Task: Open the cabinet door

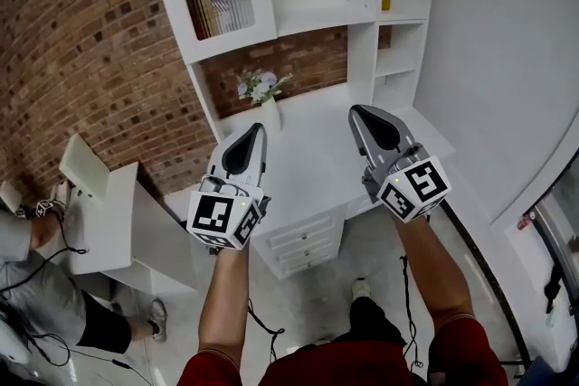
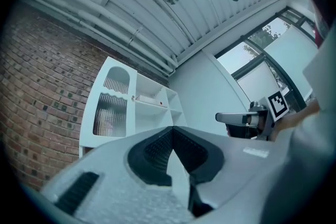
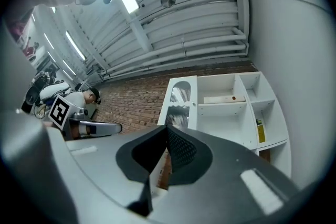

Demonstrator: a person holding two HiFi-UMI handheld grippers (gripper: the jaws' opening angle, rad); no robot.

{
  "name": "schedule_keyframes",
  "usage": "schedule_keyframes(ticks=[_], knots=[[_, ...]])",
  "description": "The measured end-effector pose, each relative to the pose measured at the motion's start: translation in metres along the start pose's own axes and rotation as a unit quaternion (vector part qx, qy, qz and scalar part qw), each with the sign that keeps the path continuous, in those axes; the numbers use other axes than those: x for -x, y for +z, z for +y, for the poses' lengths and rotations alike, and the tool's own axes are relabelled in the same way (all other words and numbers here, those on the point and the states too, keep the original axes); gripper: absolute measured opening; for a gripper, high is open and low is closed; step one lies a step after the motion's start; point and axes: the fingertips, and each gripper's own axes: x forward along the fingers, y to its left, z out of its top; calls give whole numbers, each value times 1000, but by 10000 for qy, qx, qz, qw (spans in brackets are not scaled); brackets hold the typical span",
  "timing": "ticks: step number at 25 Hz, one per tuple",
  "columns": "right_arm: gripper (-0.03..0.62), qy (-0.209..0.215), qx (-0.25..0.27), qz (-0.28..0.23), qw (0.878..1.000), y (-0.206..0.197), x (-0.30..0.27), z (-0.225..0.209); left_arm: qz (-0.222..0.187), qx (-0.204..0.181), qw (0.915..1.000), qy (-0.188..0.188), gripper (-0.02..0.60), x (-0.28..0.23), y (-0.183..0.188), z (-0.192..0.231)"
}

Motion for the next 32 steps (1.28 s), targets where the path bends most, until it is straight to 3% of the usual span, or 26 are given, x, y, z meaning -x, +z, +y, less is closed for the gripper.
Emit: schedule_keyframes(ticks=[10,19,25,32], knots=[[12,667,29,-271,9974,-39,-95,-85,103,-265,9991,307,2,-115,-26,51],[13,1306,-122,-363,9907,-68,-184,-161,181,-464,9936,1011,2,-210,-31,110],[14,1590,-212,-526,9857,-61,-223,-191,289,-772,9885,1271,2,-252,-17,132],[12,1616,-148,-549,9852,-58,-239,-203,252,-977,9839,1477,20,-295,22,171]])
